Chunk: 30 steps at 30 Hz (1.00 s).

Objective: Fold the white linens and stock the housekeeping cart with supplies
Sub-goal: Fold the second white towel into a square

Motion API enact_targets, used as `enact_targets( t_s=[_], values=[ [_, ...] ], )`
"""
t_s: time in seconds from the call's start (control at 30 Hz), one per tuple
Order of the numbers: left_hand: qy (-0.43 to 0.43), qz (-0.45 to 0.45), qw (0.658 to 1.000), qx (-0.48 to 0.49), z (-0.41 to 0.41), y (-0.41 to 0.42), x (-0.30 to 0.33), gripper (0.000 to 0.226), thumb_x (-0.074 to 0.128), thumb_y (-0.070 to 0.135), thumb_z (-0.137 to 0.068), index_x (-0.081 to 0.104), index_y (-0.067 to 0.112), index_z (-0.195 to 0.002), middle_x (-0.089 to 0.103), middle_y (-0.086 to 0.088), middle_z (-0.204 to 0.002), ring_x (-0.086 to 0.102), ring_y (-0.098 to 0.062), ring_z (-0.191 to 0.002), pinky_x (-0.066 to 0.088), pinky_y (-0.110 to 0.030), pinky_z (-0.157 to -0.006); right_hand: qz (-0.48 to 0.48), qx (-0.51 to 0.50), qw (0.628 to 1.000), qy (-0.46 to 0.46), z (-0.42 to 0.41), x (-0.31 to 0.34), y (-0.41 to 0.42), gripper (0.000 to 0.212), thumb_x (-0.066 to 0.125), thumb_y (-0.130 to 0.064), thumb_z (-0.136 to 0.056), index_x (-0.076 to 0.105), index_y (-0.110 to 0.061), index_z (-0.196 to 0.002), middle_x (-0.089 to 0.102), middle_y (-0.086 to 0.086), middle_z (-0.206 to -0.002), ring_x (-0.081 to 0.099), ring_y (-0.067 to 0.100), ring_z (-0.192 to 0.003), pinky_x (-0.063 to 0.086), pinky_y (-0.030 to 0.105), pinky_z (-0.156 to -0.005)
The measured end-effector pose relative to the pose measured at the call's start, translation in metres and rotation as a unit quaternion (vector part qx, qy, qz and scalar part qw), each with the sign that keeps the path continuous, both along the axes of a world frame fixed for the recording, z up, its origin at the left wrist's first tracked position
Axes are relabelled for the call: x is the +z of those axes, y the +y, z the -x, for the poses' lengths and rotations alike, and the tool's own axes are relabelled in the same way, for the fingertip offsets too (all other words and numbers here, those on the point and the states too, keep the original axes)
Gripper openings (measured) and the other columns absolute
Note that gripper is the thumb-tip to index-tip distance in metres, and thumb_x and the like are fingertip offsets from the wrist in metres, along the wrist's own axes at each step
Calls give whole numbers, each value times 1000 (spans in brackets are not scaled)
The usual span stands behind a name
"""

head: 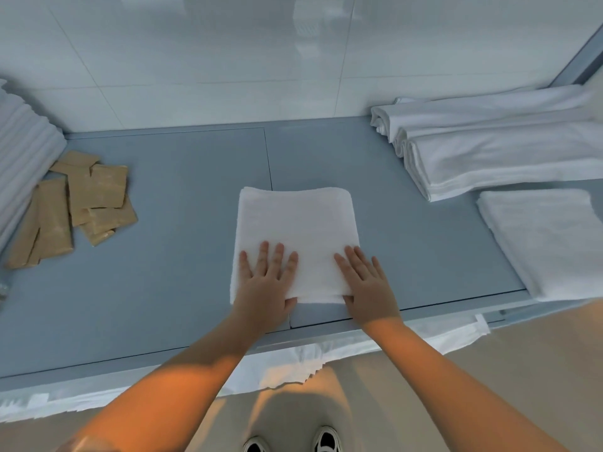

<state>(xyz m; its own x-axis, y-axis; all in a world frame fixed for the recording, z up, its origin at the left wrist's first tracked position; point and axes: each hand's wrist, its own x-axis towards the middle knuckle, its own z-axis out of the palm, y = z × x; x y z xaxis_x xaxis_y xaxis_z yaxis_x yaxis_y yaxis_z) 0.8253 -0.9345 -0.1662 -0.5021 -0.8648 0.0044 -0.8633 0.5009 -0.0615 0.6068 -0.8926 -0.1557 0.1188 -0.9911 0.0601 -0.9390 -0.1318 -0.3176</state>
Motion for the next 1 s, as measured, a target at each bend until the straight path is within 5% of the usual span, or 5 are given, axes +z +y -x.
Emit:
enact_targets(
  t_s=[0.27,0.5,0.63,0.73,1.0],
  values=[
    [-6,-15,999,27,-7,-1,-5,89,76,44,-69,38,17,-146,33,-26,-149,34,-44,-136,28,-68,-103,136,106,974,144,-1,0,-6,63,48,17,-73,55,-2,-132,50,19,-139,47,40,-127,37,55,-104],
    [-47,-72,996,-24,-18,-5,-6,81,22,60,-88,-21,25,-147,-20,-21,-155,-19,-36,-144,-10,-58,-114,-117,85,977,155,-7,6,11,78,40,-15,-91,-6,-22,-153,-17,-3,-158,-16,19,-147,-17,34,-115],
    [-15,-140,990,-5,-2,-12,16,99,-13,73,-78,20,13,-149,5,-21,-158,-4,-34,-147,1,-60,-114,-11,84,993,84,-14,26,1,50,32,-31,-93,53,-14,-135,46,6,-145,38,22,-136,-6,31,-117],
    [49,-88,988,117,32,-3,16,58,19,47,-97,30,15,-144,22,-18,-155,10,-30,-146,9,-62,-112,-29,137,988,69,-23,19,-18,49,32,-19,-102,28,-12,-150,23,2,-158,17,17,-147,-7,29,-120],
    [72,-35,991,111,38,8,-8,77,22,61,-87,29,17,-150,23,-26,-153,17,-41,-143,6,-71,-108,-80,-51,982,160,14,-4,-48,60,15,-47,-101,-3,-22,-153,-11,-10,-160,-14,12,-147,-19,51,-112]
  ],
)
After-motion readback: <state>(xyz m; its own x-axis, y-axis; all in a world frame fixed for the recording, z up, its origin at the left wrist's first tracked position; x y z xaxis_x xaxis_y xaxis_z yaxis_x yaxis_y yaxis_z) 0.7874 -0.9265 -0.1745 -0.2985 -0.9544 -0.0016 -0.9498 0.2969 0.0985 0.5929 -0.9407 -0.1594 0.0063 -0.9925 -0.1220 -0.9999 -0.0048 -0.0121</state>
